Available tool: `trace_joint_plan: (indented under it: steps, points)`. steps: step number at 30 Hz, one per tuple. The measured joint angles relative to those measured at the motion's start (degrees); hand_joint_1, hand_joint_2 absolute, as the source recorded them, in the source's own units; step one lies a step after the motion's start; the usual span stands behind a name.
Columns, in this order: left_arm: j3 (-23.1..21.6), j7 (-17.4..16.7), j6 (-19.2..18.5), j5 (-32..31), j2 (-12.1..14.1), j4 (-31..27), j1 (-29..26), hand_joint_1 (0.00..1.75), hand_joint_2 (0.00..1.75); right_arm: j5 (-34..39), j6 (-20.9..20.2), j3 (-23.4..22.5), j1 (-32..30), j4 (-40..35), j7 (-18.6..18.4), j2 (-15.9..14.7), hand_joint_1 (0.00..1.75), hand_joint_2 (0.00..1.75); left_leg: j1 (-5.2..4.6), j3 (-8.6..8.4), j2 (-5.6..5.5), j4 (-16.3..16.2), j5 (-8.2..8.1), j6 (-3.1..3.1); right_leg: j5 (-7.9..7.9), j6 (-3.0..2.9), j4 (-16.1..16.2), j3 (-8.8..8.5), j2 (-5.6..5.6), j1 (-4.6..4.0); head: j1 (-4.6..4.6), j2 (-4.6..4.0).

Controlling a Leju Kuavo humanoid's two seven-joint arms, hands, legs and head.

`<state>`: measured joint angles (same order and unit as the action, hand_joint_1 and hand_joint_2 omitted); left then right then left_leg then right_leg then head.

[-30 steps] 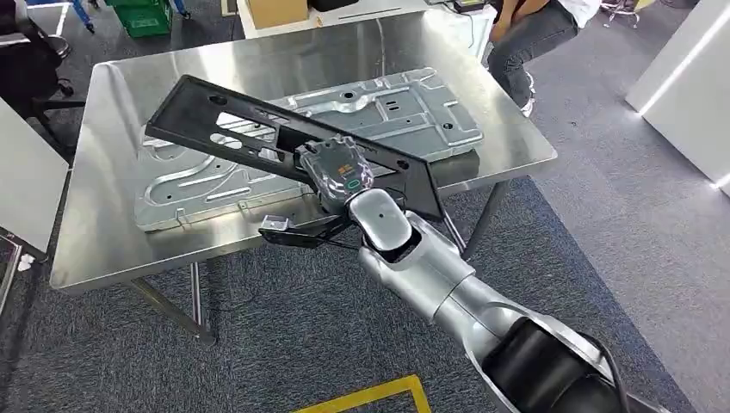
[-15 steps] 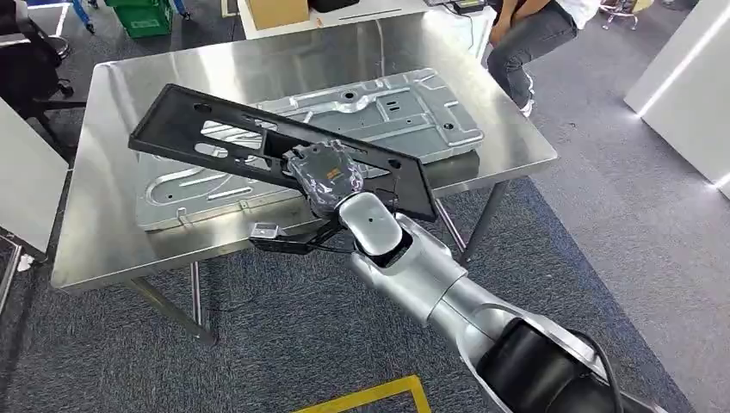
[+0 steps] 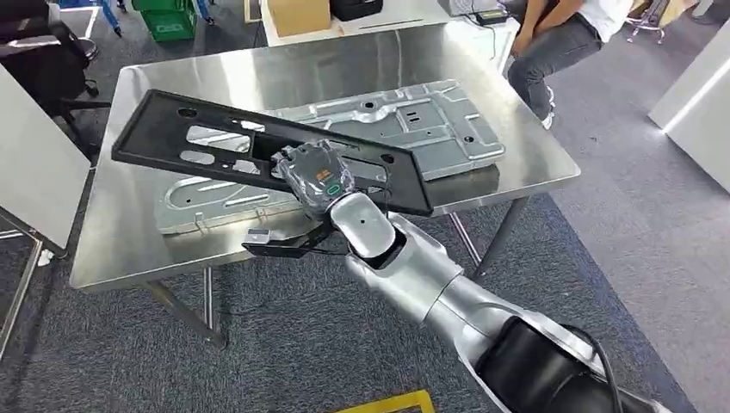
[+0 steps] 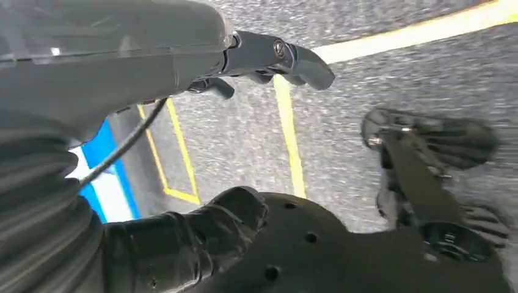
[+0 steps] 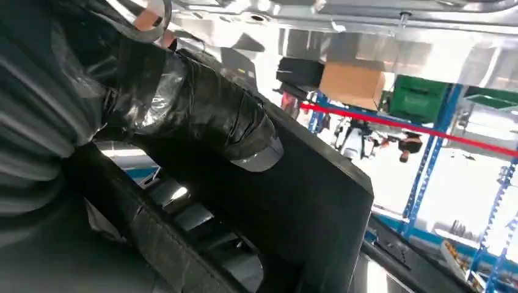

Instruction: Take the parts from the cabinet and place them on the table.

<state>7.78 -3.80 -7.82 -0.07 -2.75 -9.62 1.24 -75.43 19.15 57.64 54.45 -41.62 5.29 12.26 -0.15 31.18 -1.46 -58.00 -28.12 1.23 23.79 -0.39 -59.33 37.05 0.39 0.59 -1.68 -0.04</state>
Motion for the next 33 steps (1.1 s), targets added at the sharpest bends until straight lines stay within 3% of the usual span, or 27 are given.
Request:
trace_joint_plan:
  steps: [2, 3, 4, 5, 6, 8, 9, 10, 11, 13, 14, 15, 16, 17, 19, 21, 23, 24, 25, 26, 27, 28, 29, 30, 31, 32, 33]
  points:
    - [0.1, 0.0, 0.0, 0.0, 0.0, 0.0, -0.1, 0.00, 1.75, -0.1, -0.1, 0.2, 0.0, 0.0, -0.1, 0.0, 1.75, 1.75, 0.45, -0.05, -0.06, 0.5, -0.15, -0.84, 0.46, -0.49, -0.5, 0.07, -0.05, -0.46, 0.04, 0.00]
    - [0.1, 0.0, 0.0, 0.0, 0.0, 0.0, 0.0, 0.00, 1.75, -0.2, -0.1, 0.3, 0.1, 0.0, -0.1, 0.0, 1.75, 1.75, 0.49, -0.37, -0.05, 0.7, -0.35, -1.19, 0.63, -0.78, -0.1, -0.10, -0.02, -0.37, -0.05, 0.00]
    - [0.2, 0.0, 0.0, 0.0, 0.1, 0.0, 0.1, 0.00, 1.75, -0.2, -0.1, 0.3, 0.1, -0.1, -0.1, 0.2, 1.75, 1.75, 0.47, -0.58, 0.01, 0.8, -0.96, -1.55, 0.72, -1.02, 0.6, -1.04, -0.01, 0.38, -0.04, 0.00]
    - [0.2, 0.1, 0.0, 0.0, 0.2, 0.0, -0.1, 0.00, 1.75, -0.2, -0.2, 0.3, 0.2, -0.1, -0.1, 0.2, 1.75, 1.75, 0.57, -0.51, 0.53, -0.8, -1.27, -1.91, 1.05, -1.41, 1.2, -2.04, -0.03, 0.37, -0.13, 0.00]
    - [0.2, 0.1, 0.0, 0.0, 0.1, 0.0, -0.1, 0.00, 1.75, -0.3, -0.2, 0.3, 0.4, -0.1, -0.1, 0.2, 1.75, 1.75, 0.73, 1.56, 0.69, -4.4, -2.51, -2.28, 1.37, -1.78, 1.4, -2.72, -0.20, 0.41, -0.29, 0.00]
    - [0.3, 0.1, 0.0, 0.0, 0.1, 0.0, 0.0, 0.00, 1.75, -0.3, -0.2, 0.5, 0.4, -0.1, -0.1, 0.2, 1.75, 1.75, 1.06, 7.50, 0.81, -13.6, -5.14, -2.88, 2.42, -1.73, 1.5, -3.85, -0.45, 0.41, -0.24, 0.00]
    - [0.3, 0.2, 0.0, 0.0, 0.1, 0.0, -0.1, 0.00, 1.75, -0.3, -0.2, 0.5, 0.2, -0.1, -0.1, 0.2, 1.75, 1.75, 1.18, 9.93, 0.92, -16.7, -5.20, -3.13, 3.03, -1.68, 1.5, -4.54, -0.76, 0.41, -0.22, 0.00]
    - [0.3, 0.2, 0.0, 0.0, 0.1, 0.0, -0.1, 0.00, 1.75, -0.3, -0.3, 0.7, 0.0, -0.1, -0.1, 0.2, 1.75, 1.75, 1.30, 11.33, 1.06, -17.2, -3.69, -3.27, 3.73, -1.62, 1.5, -5.45, -1.06, 0.42, -0.22, 0.00]
    - [0.3, 0.2, 0.0, 0.0, 0.2, 0.0, -0.2, 0.00, 1.75, -0.3, -0.3, 0.8, -0.1, -0.1, -0.1, 0.2, 1.75, 1.75, 1.37, 11.27, 1.22, -14.9, -0.57, -3.29, 4.53, -1.52, 1.5, -6.50, -1.34, 0.50, -0.26, 0.00]
    - [0.3, 0.2, 0.0, 0.0, 0.2, 0.0, -0.5, 0.00, 1.75, -0.3, -0.3, 0.8, 0.0, -0.1, -0.1, 0.2, 1.75, 1.75, 1.34, 8.26, 2.35, -4.9, 7.34, -3.04, 6.29, -0.98, 1.5, -8.93, -1.95, 0.73, -0.24, 0.00]
    - [0.3, 0.2, 0.0, 0.0, 0.2, 0.0, -0.7, 0.00, 1.75, -0.4, -0.3, 0.8, 0.0, -0.1, -0.1, 0.2, 1.75, 1.75, 0.86, 7.06, 4.72, -2.2, 8.28, -2.85, 7.12, -0.57, 1.8, -9.30, -2.38, 0.65, -0.11, 0.00]
    - [0.3, 0.2, 0.0, 0.0, 0.2, 0.0, -0.6, 0.00, 1.75, -0.4, -0.4, 0.9, 0.3, 0.0, -0.1, 0.1, 1.75, 1.75, -0.32, 7.07, 6.35, -2.2, 7.65, -2.48, 7.44, -0.08, 1.9, -9.91, -2.63, 0.04, -0.46, 0.00]
    - [0.4, 0.2, 0.0, 0.0, 0.2, 0.0, -0.2, 0.00, 1.75, -0.4, -0.5, 0.9, 0.5, -0.1, -0.1, 0.2, 1.75, 1.75, -0.06, 6.08, 5.84, 0.0, 5.83, -1.32, 7.70, 0.29, 2.1, -9.98, -3.16, -0.17, -0.48, 0.02]
    - [0.4, 0.2, -0.1, 0.0, 0.2, 0.0, -0.1, 0.00, 1.75, -0.4, -0.6, 0.9, 0.5, -0.1, -0.1, 0.1, 1.75, 1.75, 0.00, 6.31, 5.03, -0.4, 5.70, -0.82, 7.90, 0.46, 2.5, -10.47, -3.99, -0.41, -0.35, 0.00]
    - [0.4, 0.2, -0.2, 0.0, 0.2, -0.1, 0.0, 0.00, 1.75, -0.4, -0.6, 1.0, 0.5, -0.2, 0.0, 0.5, 1.75, 1.75, 0.37, 5.39, 3.33, 0.1, 4.91, 0.12, 7.78, 0.91, 1.2, -11.02, -4.36, -0.28, -0.29, 0.02]
    - [0.4, 0.1, -0.2, 0.0, 0.2, -0.1, -0.3, 0.00, 1.75, -0.4, -0.6, 1.1, 0.7, -0.3, 0.0, 0.4, 1.75, 1.75, 0.47, 4.13, 2.23, 0.6, 4.27, 0.99, 7.57, 1.09, -5.0, -7.27, -1.40, 0.15, -0.26, 0.00]
    - [0.4, 0.1, -0.2, 0.0, 0.2, -0.1, -0.3, 0.00, 1.75, -0.4, -0.7, 1.1, 0.5, -0.3, 0.0, 0.2, 1.75, 1.75, 0.47, 3.02, 0.74, 0.6, 3.23, 1.41, 10.56, 1.22, -13.4, -1.13, -0.78, 0.21, -0.24, 0.00]
    - [0.4, 0.1, -0.2, 0.0, 0.2, -0.1, -0.3, 0.00, 1.75, -0.4, -0.7, 1.2, 0.2, -0.2, 0.0, 0.1, 1.75, 1.75, 0.45, 2.34, -0.22, 0.6, 2.66, 1.43, 12.76, 1.24, -15.7, 1.41, -0.65, 0.16, -0.18, 0.00]
    - [0.5, 0.1, -0.2, 0.0, 0.2, -0.1, -0.4, 0.00, 1.75, -0.4, -0.7, 1.3, 0.0, -0.1, 0.0, -0.1, 1.75, 1.75, 0.41, 1.45, -1.17, 0.6, 2.05, 1.41, 13.98, 1.18, -16.2, 3.10, -0.56, 0.14, -0.22, 0.00]
    - [0.5, 0.1, -0.2, 0.0, 0.2, -0.1, -0.5, 0.00, 1.75, -0.4, -0.7, 1.4, -0.1, -0.1, 0.0, -0.1, 1.75, 1.75, 0.33, 0.50, -1.99, 0.6, 1.50, 1.36, 13.72, 1.07, -14.9, 3.83, -0.46, 0.14, -0.18, 0.00]
    - [0.5, 0.1, -0.2, -0.1, 0.2, -0.1, -0.7, 0.00, 1.75, -0.4, -0.7, 1.4, -0.2, -0.1, 0.0, -0.1, 1.75, 1.75, 0.26, -0.53, -2.69, 0.6, 0.78, 1.30, 11.99, 0.81, -12.1, 3.87, -0.29, 0.13, -0.20, 0.00]
    - [0.5, 0.1, -0.3, -0.1, 0.2, -0.1, -0.8, 0.00, 1.75, -0.4, -0.7, 1.5, -0.1, -0.1, 0.0, -0.1, 1.75, 1.75, 0.15, -1.60, -3.45, 0.6, 0.17, 1.12, 8.29, 0.43, -7.9, 3.57, 0.31, 0.03, -0.20, 0.00]
    - [0.5, 0.2, -0.4, -0.1, 0.1, 0.0, -1.0, 0.00, 1.75, -0.4, -0.8, 1.6, -0.3, 0.0, 0.0, -0.2, 1.75, 1.75, 0.31, -1.80, -4.07, 0.6, -0.61, 0.98, 1.35, -0.11, -3.1, 3.44, 2.48, 0.09, -0.20, 0.00]
    - [0.6, 0.2, -0.4, -0.1, -0.1, 0.1, -0.9, 0.00, 1.75, -0.4, -0.9, 1.7, -0.5, 0.3, 0.0, -1.1, 1.75, 1.75, 0.21, -2.55, -4.76, -0.3, -1.31, 0.48, -4.27, -0.42, 0.2, 4.35, 5.06, -0.14, -0.32, 0.00]
    - [0.7, 0.4, -0.3, -0.1, 0.0, 0.1, -0.8, 0.00, 1.75, -0.4, -1.0, 1.9, -0.5, 0.2, 0.0, -0.9, 1.75, 1.75, 0.55, -2.04, -5.85, 0.3, -1.71, -0.07, -3.00, -0.48, -0.3, 3.59, 4.39, -0.38, 0.01, 0.00]
    - [0.7, 0.4, -0.3, -0.1, 0.0, 0.1, -0.8, 0.00, 1.75, -0.4, -1.2, 1.9, -0.5, 0.2, 0.1, -0.5, 1.75, 1.75, 0.86, -1.91, -6.18, 0.7, -2.12, -0.49, -3.17, -0.62, -0.5, 3.49, 3.61, -0.66, -0.05, 0.02]
    - [0.7, 0.5, -0.3, -0.1, 0.0, 0.0, -0.6, 0.00, 1.75, -0.4, -1.2, 1.9, -0.5, 0.2, 0.0, -0.5, 1.75, 1.75, 0.85, -2.26, -6.20, -0.5, -1.64, -0.68, -2.76, -1.21, 0.3, 3.31, 3.09, -0.73, 0.13, 0.00]
